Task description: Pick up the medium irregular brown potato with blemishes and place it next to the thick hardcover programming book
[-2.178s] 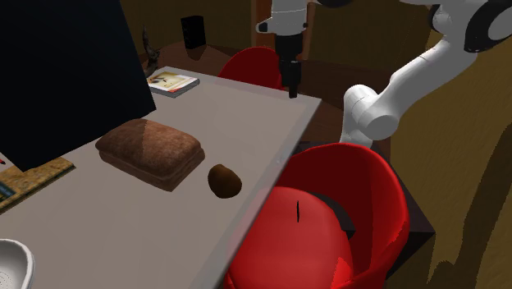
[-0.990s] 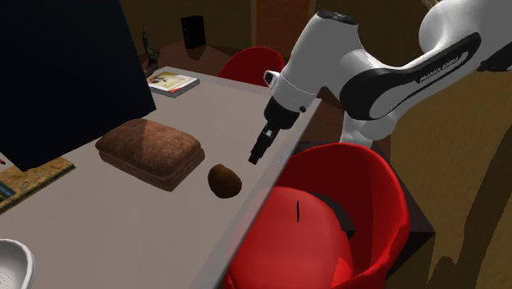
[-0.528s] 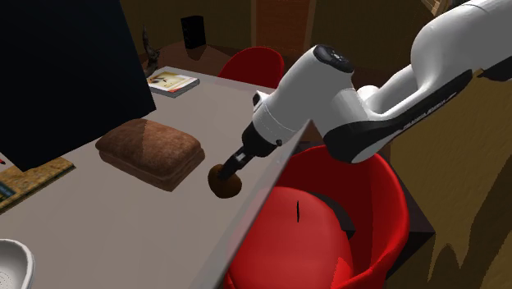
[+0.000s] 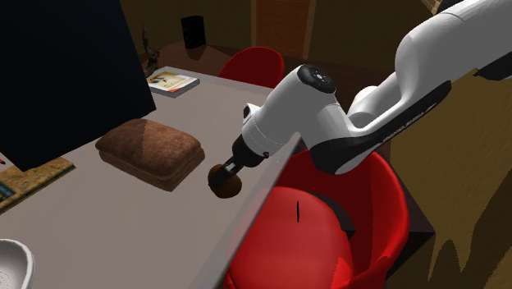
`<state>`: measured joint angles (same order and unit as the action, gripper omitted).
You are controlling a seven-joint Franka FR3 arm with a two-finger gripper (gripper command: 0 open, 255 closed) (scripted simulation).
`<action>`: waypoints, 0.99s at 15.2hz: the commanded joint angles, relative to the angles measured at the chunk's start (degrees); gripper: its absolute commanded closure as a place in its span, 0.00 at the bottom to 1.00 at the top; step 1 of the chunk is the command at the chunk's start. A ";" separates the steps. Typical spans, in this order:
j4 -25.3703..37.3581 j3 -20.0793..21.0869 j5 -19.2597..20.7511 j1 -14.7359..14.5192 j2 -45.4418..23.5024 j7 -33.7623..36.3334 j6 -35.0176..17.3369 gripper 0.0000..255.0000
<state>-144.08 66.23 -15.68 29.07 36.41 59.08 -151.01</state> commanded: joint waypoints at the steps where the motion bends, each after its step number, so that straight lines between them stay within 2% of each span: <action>1: 0.01 0.52 0.12 0.56 -0.34 0.10 -0.49 0.00; 6: 0.02 0.52 0.12 0.55 -0.33 0.10 -0.47 0.00; 7: 0.02 0.52 0.12 0.55 -0.33 0.10 -0.47 1.00; 15: -0.02 0.46 0.10 0.50 -0.30 0.08 -0.47 1.00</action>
<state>-144.08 66.67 -15.57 29.57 36.12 59.15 -151.48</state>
